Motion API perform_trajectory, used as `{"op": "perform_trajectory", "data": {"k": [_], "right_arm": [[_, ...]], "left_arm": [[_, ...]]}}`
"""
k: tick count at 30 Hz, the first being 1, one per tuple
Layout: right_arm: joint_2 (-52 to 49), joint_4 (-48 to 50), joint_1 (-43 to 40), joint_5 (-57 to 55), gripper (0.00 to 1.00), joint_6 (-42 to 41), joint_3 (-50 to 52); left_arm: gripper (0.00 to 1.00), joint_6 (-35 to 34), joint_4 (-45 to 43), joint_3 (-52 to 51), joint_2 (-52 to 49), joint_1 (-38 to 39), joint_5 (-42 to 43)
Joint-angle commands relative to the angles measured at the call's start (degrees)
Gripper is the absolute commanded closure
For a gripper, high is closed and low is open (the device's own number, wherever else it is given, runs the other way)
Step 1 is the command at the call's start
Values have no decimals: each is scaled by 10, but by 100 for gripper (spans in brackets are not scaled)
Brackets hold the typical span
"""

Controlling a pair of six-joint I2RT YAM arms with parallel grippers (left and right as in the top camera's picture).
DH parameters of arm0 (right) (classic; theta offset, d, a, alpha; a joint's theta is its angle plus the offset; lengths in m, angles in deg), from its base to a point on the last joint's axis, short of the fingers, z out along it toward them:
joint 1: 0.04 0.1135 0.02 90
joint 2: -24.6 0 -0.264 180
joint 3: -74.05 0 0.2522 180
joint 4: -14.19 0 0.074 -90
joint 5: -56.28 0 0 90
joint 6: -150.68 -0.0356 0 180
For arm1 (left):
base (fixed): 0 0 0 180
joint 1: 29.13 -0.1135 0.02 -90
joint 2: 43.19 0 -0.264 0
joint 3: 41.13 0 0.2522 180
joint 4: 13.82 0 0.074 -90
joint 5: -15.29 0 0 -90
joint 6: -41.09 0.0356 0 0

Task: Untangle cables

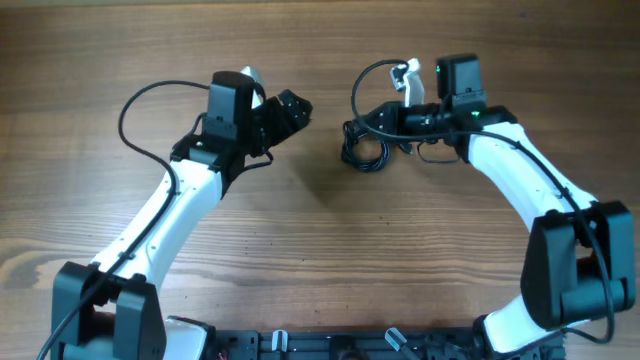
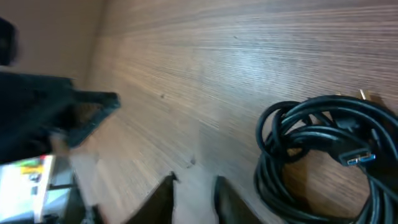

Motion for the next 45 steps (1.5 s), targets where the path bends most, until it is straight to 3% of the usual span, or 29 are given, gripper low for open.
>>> {"op": "perform_trajectory", "data": {"k": [1,8,12,25,37,45], "right_arm": [[-16,2,43,-133,68,-46,-2],[-42,27,114,-313,63,-169,-2],[-62,33,120,-346,60,-207,-2],[-111,79,120,-334,62,-253,-2],[-181,138,122,-285,71,-326,-2],[-204,136,137,-287,71,-327,-3]], "left_arm": [[14,-20,-1,1,2,-50,-33],[12,-25,50,1,2,-110,-33],[11,-25,76,1,2,-112,-34],[11,-25,77,1,2,-111,-33],[10,-25,83,0,2,-111,-33],[10,-25,84,0,2,-111,-33]]}}
